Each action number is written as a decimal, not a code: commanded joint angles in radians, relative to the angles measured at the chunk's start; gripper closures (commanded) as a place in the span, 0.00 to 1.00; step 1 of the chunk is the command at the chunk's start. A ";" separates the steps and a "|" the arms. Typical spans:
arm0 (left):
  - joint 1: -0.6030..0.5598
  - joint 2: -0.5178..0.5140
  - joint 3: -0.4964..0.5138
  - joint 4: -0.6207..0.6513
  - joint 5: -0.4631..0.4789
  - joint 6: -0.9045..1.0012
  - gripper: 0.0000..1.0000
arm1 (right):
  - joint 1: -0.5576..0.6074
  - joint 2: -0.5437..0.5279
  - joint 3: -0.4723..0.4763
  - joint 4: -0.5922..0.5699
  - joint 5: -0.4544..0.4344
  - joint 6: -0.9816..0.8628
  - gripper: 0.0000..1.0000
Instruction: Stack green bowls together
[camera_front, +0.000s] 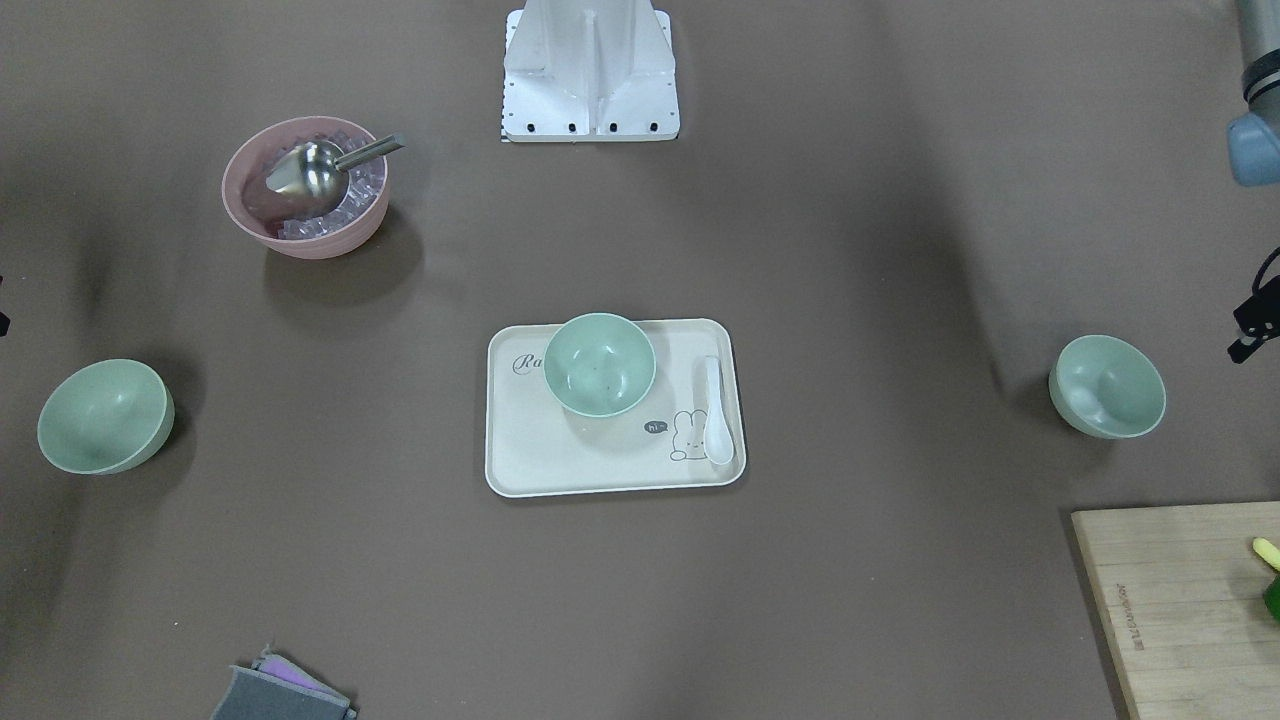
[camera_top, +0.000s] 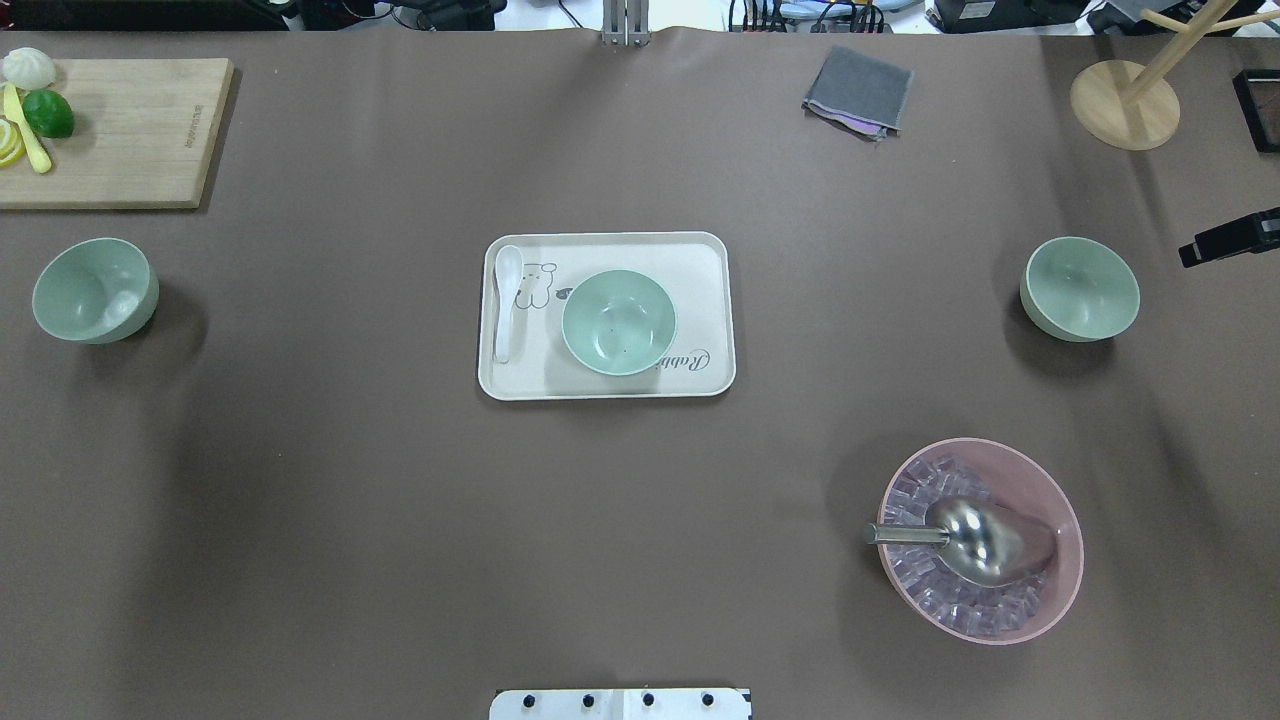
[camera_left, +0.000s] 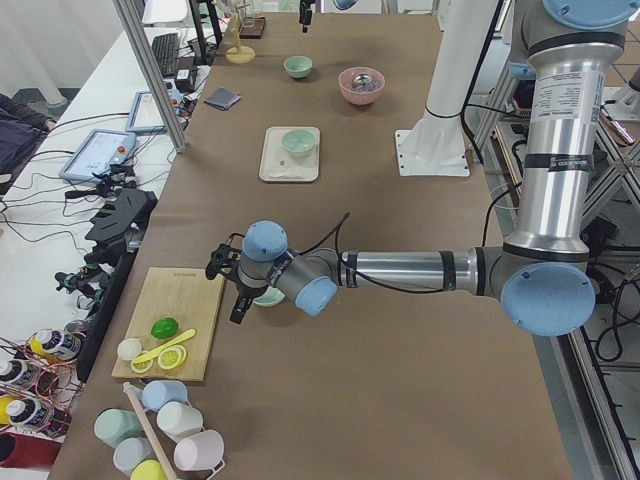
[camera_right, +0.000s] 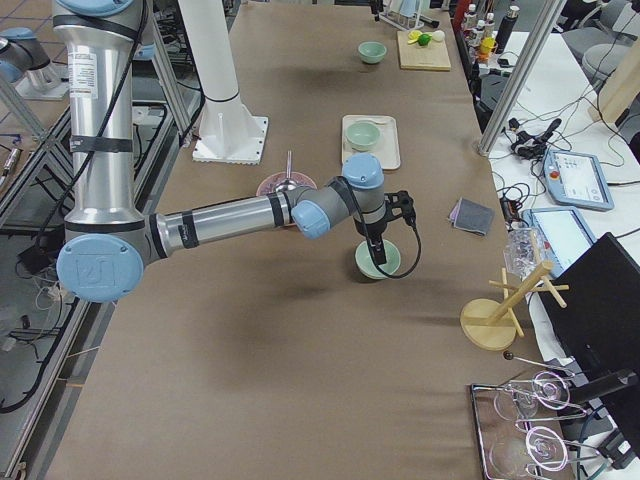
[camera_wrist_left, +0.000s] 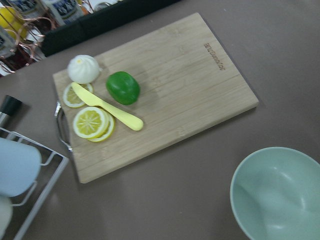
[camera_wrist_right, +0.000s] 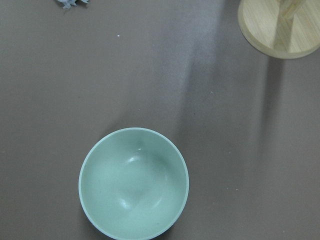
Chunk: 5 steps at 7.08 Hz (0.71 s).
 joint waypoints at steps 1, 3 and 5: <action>0.050 -0.039 0.073 -0.005 -0.001 -0.092 0.03 | -0.018 0.006 -0.008 0.005 -0.003 0.052 0.00; 0.083 -0.037 0.089 -0.051 0.000 -0.151 0.16 | -0.018 0.007 -0.005 0.004 -0.003 0.050 0.00; 0.119 -0.037 0.099 -0.068 0.000 -0.151 0.38 | -0.018 0.007 -0.004 0.005 -0.005 0.050 0.00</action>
